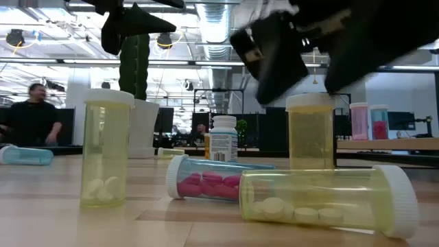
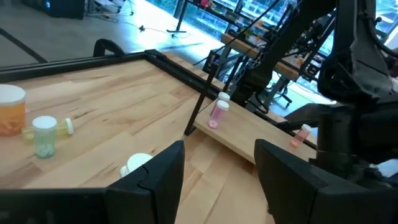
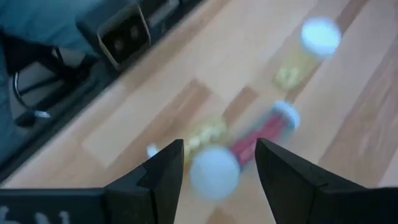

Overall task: Pick and place medicine bottles onto shelf by color
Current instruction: Put the yellow pill bottle on the shelf

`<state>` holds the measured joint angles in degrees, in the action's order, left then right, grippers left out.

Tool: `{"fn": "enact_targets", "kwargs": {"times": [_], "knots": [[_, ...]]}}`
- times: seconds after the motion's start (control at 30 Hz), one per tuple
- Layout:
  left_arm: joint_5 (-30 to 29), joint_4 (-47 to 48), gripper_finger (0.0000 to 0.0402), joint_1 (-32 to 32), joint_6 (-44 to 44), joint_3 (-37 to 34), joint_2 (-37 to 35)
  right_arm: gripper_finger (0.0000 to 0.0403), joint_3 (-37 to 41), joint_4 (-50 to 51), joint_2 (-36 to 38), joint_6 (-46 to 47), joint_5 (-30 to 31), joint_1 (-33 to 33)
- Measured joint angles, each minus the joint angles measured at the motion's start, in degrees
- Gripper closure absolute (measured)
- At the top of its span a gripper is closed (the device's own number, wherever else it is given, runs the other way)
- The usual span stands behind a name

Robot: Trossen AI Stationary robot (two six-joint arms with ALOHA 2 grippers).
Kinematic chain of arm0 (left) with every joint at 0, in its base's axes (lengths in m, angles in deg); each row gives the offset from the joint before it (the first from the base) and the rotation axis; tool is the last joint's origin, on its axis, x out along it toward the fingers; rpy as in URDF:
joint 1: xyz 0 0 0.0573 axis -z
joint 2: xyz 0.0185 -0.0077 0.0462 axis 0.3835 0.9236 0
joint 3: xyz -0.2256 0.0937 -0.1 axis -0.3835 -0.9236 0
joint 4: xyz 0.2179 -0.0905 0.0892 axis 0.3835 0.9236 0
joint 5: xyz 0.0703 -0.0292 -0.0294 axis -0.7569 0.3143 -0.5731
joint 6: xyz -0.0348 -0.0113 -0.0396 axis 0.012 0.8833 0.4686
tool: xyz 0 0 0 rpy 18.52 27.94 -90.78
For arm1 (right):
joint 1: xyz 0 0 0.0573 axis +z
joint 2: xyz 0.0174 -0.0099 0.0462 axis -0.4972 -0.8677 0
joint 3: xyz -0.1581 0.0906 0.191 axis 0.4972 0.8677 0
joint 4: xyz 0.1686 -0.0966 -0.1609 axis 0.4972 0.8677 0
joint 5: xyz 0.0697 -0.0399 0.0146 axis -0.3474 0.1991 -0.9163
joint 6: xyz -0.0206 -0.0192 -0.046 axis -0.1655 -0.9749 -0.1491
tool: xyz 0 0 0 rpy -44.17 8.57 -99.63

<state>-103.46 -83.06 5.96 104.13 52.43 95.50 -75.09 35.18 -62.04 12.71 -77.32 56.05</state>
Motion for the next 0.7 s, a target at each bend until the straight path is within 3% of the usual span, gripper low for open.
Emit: {"fn": "enact_targets", "kwargs": {"times": [0.47, 0.7], "knots": [[0.08, 1.10, 0.0219, 0.17, 0.41, 0.02, 0.02, 0.0184, -0.04, -0.71, -2.56, 0.82, -0.85, 0.08], [0.04, 0.92, 0.0219, 0.18, 0.43, 0.02, 0.01, 0.0227, -0.04, 1.28, -2.54, 0.96, -1.06, -0.17]]}}
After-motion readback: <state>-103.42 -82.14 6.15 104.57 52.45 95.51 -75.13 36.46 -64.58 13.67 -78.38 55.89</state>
